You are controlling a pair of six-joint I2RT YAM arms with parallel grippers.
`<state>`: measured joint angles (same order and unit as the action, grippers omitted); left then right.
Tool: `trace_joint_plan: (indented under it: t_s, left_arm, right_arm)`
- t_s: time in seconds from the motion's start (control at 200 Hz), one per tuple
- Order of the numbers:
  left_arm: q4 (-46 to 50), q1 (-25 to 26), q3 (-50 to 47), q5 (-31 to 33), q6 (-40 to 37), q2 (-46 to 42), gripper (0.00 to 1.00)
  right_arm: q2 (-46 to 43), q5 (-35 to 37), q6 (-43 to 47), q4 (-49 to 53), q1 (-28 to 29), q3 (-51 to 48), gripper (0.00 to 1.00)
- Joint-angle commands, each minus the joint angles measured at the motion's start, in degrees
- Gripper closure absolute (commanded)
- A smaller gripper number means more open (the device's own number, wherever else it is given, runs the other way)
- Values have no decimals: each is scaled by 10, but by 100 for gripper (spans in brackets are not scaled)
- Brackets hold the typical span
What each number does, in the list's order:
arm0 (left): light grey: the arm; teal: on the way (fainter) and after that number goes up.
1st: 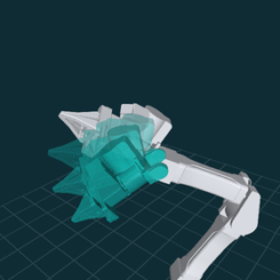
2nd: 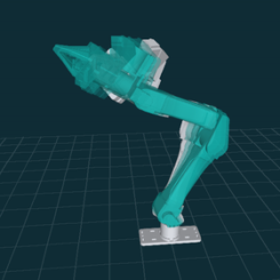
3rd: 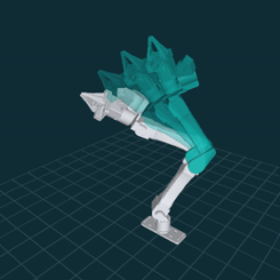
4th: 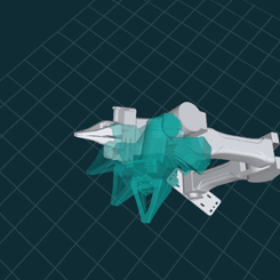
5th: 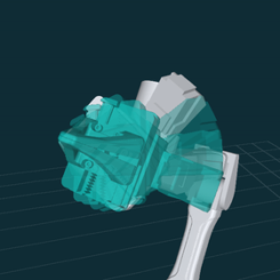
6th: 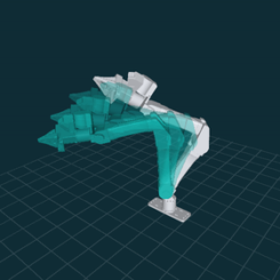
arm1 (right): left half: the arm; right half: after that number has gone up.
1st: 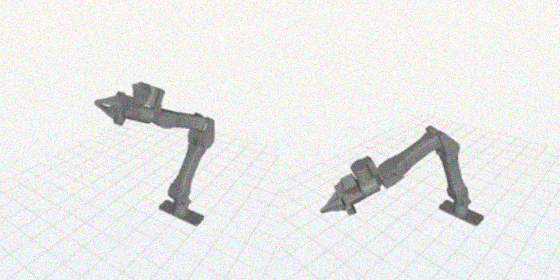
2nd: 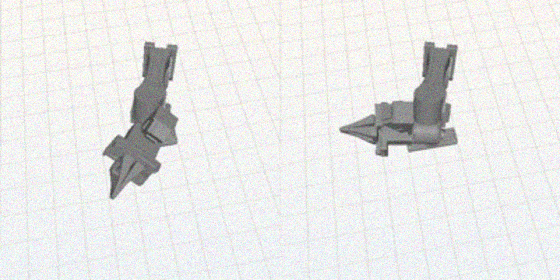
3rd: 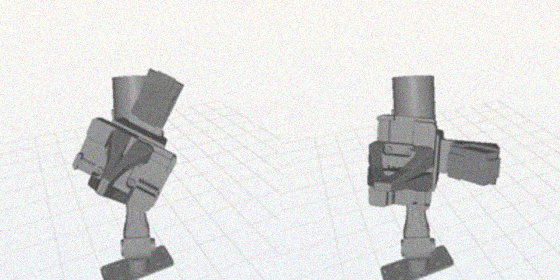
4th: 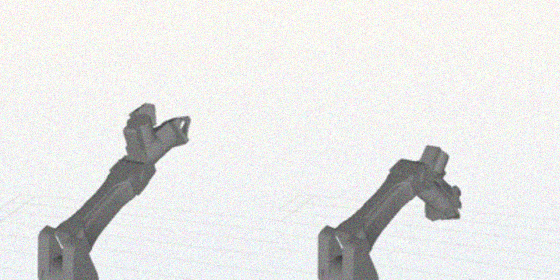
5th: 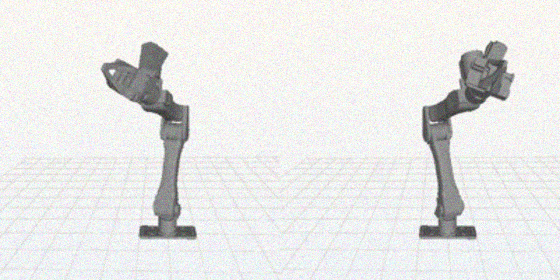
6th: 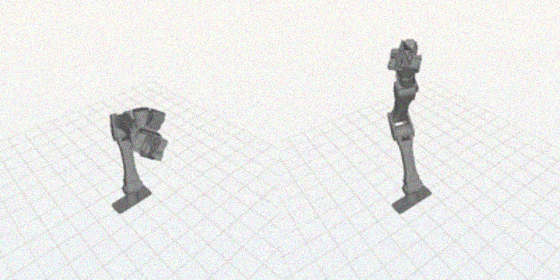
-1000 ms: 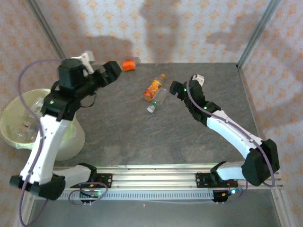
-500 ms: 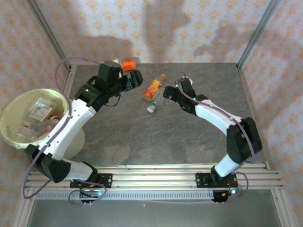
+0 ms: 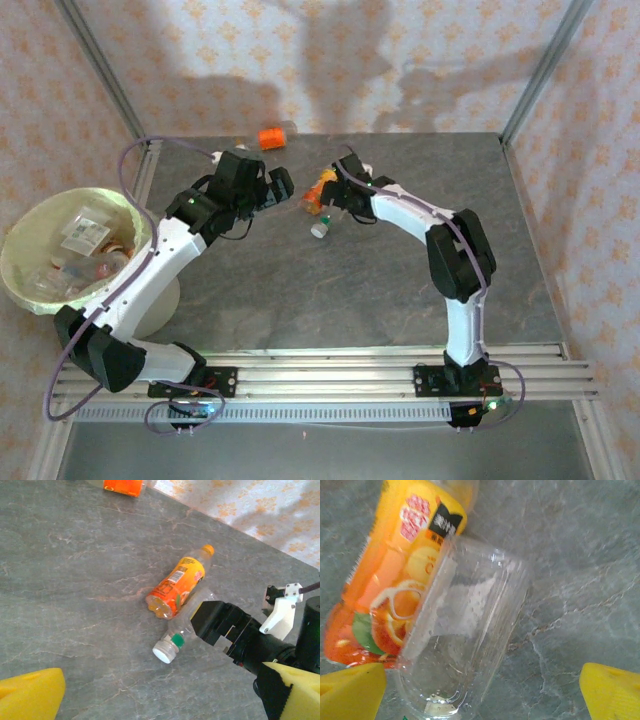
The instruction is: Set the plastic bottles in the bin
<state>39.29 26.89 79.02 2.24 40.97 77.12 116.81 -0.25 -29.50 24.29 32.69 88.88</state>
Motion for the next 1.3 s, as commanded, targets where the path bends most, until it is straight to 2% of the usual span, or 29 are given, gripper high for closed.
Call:
trace_joint_plan:
  t_s: [0.0,0.205,0.505,0.696,0.891,1.111,1.296]
  left_arm:
    - [15,-1,-2,20,7,-3,0]
    - [25,-1,-13,25,5,-5,0]
    - [25,-2,-30,13,15,-16,0]
    - [6,-2,-55,0,25,-25,0]
    - [-3,-2,-56,-20,18,-12,0]
    - [-22,-2,-58,-49,18,-2,0]
    - [-60,-2,-78,-85,10,-6,0]
  right_arm:
    - [32,36,-30,25,-1,32,1]
    - [74,38,-44,26,-1,72,0]
    - [87,42,-56,16,-3,53,12]
    - [24,71,-55,-32,-3,-45,20]
    - [-66,84,-2,-107,-4,-157,35]
    - [-130,56,43,-165,-4,-224,47]
    - [-182,3,58,-242,-2,-277,54]
